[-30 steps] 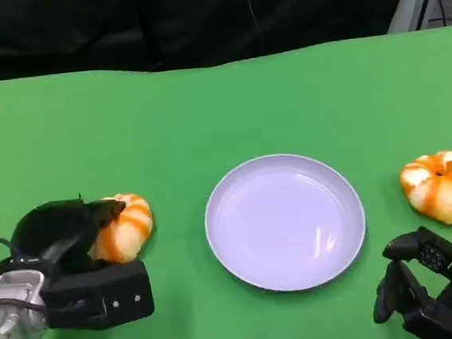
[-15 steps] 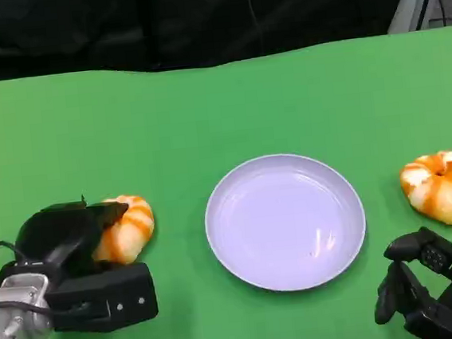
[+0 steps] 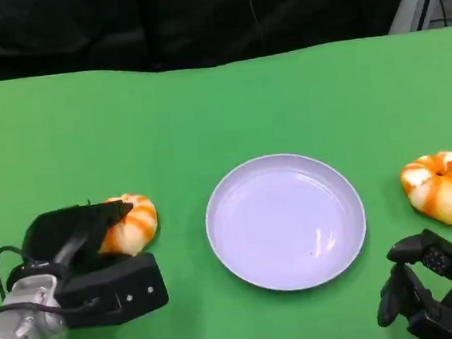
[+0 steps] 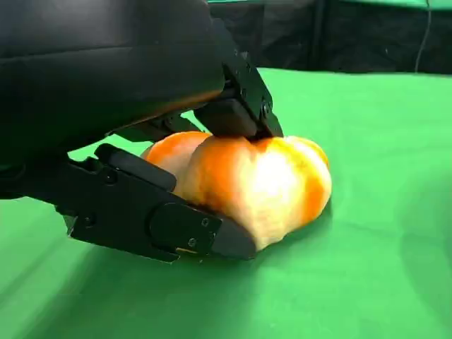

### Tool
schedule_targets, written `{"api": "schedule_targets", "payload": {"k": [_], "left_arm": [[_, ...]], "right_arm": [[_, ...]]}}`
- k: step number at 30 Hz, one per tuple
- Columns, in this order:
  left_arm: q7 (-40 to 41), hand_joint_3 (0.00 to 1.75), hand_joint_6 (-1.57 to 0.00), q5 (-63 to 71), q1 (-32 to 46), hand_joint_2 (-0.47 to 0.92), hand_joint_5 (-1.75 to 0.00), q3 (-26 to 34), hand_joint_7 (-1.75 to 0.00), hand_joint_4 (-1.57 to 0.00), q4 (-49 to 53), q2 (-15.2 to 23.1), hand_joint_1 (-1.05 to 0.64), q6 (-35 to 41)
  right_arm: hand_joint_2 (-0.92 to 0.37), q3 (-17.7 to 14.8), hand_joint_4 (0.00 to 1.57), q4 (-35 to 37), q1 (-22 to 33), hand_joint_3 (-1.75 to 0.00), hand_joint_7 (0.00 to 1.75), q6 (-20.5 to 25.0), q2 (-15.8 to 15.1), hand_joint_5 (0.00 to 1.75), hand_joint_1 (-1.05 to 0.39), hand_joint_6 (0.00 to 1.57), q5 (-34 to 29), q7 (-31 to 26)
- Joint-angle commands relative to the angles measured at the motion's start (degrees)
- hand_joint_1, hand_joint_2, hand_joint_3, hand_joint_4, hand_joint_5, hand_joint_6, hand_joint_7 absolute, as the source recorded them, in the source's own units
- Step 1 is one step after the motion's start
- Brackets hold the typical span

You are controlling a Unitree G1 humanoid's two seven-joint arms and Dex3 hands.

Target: Grasp the bread from the table and place it into the plate.

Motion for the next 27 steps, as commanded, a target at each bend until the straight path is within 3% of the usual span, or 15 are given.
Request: {"api": "schedule_targets", "payload": {"k": [1, 2, 4, 5, 6, 7, 10, 12, 16, 24, 25, 27], "left_arm": [[1.9, 0.15, -1.16, -1.1, 1.1, 0.92, -0.44, 0.4, -0.12, -1.10, 0.3, -0.3, -0.06, -1.3], [2.1, 0.14, -1.18, -1.0, 1.0, 0.92, -0.45, 0.3, -0.12, -1.12, 0.1, -0.2, -0.06, -1.0], [2.2, 0.23, -1.28, -1.4, 1.0, 0.92, -0.74, 0.5, -0.11, -1.09, -0.2, -0.1, -0.07, -0.7], [2.4, 0.34, -1.31, -1.8, 1.1, 0.90, -1.13, 0.8, -0.17, -0.97, -0.5, -0.1, -0.07, -0.9], [2.6, 0.48, -1.14, -2.1, 1.2, 0.85, -1.49, 0.9, -0.60, -0.84, -0.8, 0.0, -0.07, -1.2], [2.7, 0.57, -0.97, -2.2, 1.2, 0.81, -1.62, 1.0, -0.96, -0.80, -1.0, 0.1, -0.07, -1.3], [2.7, 0.72, -0.79, -2.4, 1.1, 0.73, -1.73, 1.3, -1.43, -0.77, -2.9, 0.8, -0.06, -2.2], [3.1, 0.76, -0.73, -1.9, 0.9, 0.70, -1.74, 1.2, -1.59, -0.76, -4.3, 1.3, -0.06, -2.3], [3.3, 0.76, -0.67, -1.7, 1.0, 0.67, -1.75, 1.6, -1.72, -0.76, -7.2, 1.9, -0.06, -2.9], [1.9, 0.72, -0.63, -1.7, 1.7, 0.68, -1.75, 2.3, -1.74, -0.76, -12.8, 2.7, -0.06, -2.9], [1.6, 0.65, -0.74, -1.6, 1.9, 0.70, -1.75, 2.4, -1.50, -0.76, -15.3, 3.0, -0.05, -3.0], [0.8, 0.60, -0.81, -1.4, 2.4, 0.71, -1.75, 2.6, -1.34, -0.75, -19.7, 3.3, -0.05, -2.9]], "right_arm": [[-0.56, -0.2, 0.84, -0.9, 0.3, -1.03, 1.38, -0.3, -0.7, 1.75, -0.16, 0.85, 0.4, 0.1], [-0.56, -0.2, 0.84, -1.0, 0.3, -1.03, 1.38, 0.0, -0.7, 1.75, -0.17, 0.84, 0.5, 0.0], [-0.56, -0.3, 0.84, -1.0, 0.2, -1.03, 1.39, 0.2, -0.7, 1.75, -0.17, 0.84, 0.7, 0.0], [-0.56, -0.3, 0.83, -1.2, 0.2, -1.03, 1.39, 0.3, -0.6, 1.75, -0.16, 0.84, 0.7, -0.3], [-0.56, -0.3, 0.83, -1.2, 0.2, -1.03, 1.39, 0.3, -0.6, 1.75, -0.16, 0.84, 0.7, -0.3], [-0.56, -0.3, 0.84, -1.2, 0.2, -1.03, 1.39, 0.3, -0.6, 1.75, -0.16, 0.84, 0.6, -0.4], [-0.56, -0.4, 0.83, -0.9, 0.0, -1.03, 1.39, 0.4, -0.8, 1.75, -0.16, 0.83, 0.9, 0.0], [-0.56, -0.4, 0.83, -0.7, 0.0, -1.03, 1.39, 0.1, -0.9, 1.75, -0.16, 0.84, 0.7, 0.0], [-0.55, -0.4, 0.84, -0.9, 0.0, -1.04, 1.38, 0.3, -0.8, 1.74, -0.16, 0.85, 0.6, -0.3], [-0.54, -0.4, 0.85, -1.0, 0.0, -1.05, 1.37, 0.3, -0.9, 1.73, -0.16, 0.86, 0.6, -0.3], [-0.54, -0.4, 0.85, -0.9, 0.0, -1.05, 1.37, 0.3, -1.0, 1.73, -0.16, 0.86, 0.6, -0.1], [-0.54, -0.4, 0.84, -0.8, -0.1, -1.06, 1.37, 0.2, -1.1, 1.74, -0.16, 0.85, 0.8, 0.0]]}}
